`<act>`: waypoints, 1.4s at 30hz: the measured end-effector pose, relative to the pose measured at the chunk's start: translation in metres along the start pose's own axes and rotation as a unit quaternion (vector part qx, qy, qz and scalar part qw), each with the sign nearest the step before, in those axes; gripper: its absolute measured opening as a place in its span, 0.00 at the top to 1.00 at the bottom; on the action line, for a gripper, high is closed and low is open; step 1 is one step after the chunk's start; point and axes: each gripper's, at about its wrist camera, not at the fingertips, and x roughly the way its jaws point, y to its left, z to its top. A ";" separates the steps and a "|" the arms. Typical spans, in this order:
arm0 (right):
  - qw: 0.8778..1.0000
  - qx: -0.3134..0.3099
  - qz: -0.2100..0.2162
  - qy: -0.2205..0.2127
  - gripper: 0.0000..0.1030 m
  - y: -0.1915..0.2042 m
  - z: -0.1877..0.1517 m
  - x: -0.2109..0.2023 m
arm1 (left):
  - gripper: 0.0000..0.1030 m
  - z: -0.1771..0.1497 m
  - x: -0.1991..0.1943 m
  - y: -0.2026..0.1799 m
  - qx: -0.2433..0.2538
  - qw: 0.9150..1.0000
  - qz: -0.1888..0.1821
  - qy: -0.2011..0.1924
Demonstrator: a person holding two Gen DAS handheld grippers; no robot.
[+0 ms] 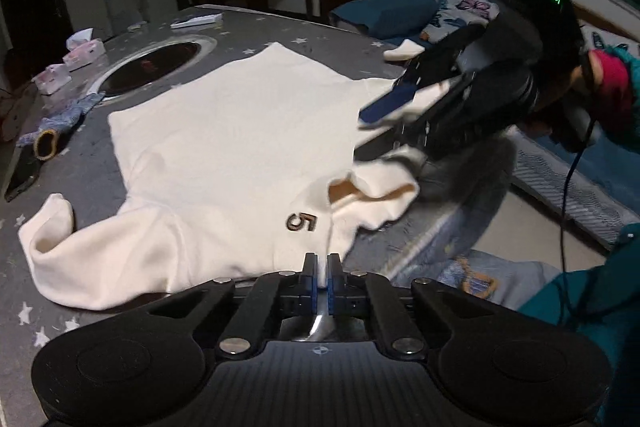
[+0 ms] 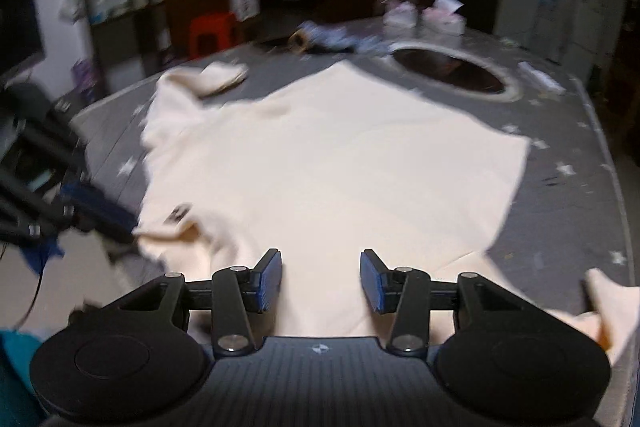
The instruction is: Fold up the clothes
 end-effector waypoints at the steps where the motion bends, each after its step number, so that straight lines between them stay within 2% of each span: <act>1: 1.000 -0.007 0.003 0.007 0.57 0.004 -0.004 0.002 | 0.92 0.003 -0.002 0.002 -0.002 1.000 0.001 -0.007; 6: 1.000 0.016 0.011 -0.002 0.57 -0.006 -0.005 -0.008 | 0.92 0.026 -0.005 0.021 -0.025 0.998 0.019 -0.050; 11: 0.997 0.069 -0.022 -0.030 0.57 -0.034 -0.009 -0.022 | 0.91 0.049 0.017 0.038 -0.063 0.994 0.019 -0.082; 15: 0.990 0.119 -0.062 -0.046 0.57 -0.062 -0.019 -0.028 | 0.91 0.060 0.046 0.034 -0.074 0.994 -0.016 -0.076; 18: 0.982 0.160 -0.086 -0.048 0.56 -0.086 -0.029 -0.031 | 0.89 0.062 0.066 0.022 -0.061 0.996 -0.035 -0.060; 23: 0.967 0.216 -0.122 -0.054 0.56 -0.124 -0.050 -0.033 | 0.86 0.053 0.076 0.015 -0.055 0.996 -0.046 -0.043; 28: 0.954 0.250 -0.150 -0.063 0.45 -0.138 -0.066 -0.044 | 0.81 0.047 0.076 0.017 -0.060 0.996 -0.049 -0.041; 33: 0.938 0.284 -0.185 -0.073 0.44 -0.148 -0.087 -0.059 | 0.80 0.046 0.075 0.018 -0.061 0.996 -0.051 -0.042; 38: 0.921 0.291 -0.254 -0.058 0.44 -0.152 -0.099 -0.072 | 0.80 0.045 0.075 0.022 -0.073 0.995 -0.052 -0.044; 42: 0.922 0.281 -0.258 -0.057 0.44 -0.147 -0.101 -0.071 | 0.80 0.043 0.073 0.024 -0.080 0.995 -0.050 -0.045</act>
